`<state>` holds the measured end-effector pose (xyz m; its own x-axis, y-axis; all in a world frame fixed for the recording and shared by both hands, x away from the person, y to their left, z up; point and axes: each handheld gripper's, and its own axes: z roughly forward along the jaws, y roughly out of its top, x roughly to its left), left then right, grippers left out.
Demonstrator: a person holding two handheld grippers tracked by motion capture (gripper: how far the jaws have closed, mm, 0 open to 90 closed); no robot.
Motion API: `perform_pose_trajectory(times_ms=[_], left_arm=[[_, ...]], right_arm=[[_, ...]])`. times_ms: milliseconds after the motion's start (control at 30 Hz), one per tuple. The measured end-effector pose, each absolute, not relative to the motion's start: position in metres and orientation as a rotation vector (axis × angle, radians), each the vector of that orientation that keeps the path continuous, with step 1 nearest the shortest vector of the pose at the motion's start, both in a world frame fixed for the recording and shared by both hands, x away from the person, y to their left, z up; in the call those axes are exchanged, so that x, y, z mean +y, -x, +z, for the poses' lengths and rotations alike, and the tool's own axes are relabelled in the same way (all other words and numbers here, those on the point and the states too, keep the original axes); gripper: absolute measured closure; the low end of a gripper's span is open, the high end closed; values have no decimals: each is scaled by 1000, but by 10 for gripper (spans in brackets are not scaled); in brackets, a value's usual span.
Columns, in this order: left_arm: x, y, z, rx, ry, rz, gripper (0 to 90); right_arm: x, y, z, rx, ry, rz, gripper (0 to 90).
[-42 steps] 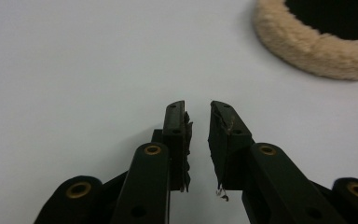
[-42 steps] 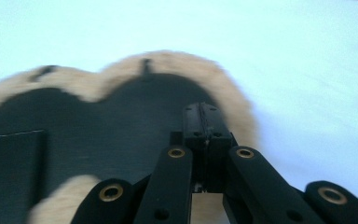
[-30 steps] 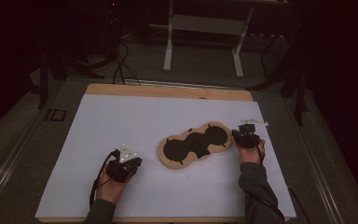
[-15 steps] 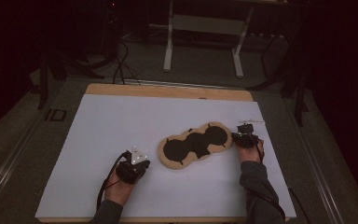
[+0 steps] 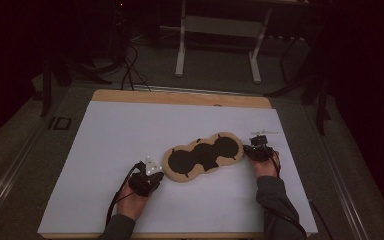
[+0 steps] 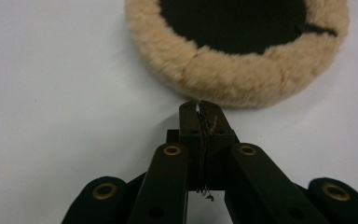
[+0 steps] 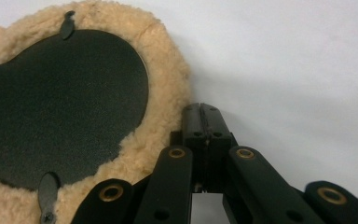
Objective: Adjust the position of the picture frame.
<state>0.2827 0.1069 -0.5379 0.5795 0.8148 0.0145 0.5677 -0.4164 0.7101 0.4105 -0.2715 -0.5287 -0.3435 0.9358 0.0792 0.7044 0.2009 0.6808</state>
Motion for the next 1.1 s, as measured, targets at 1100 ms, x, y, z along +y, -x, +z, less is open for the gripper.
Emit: perform_pose_trajectory(times_ms=[1100], left_arm=[[104,-284,-537,1197,-2096,453,900]], right_arm=[[-255,-429,-520,2156,-1550,836,900]])
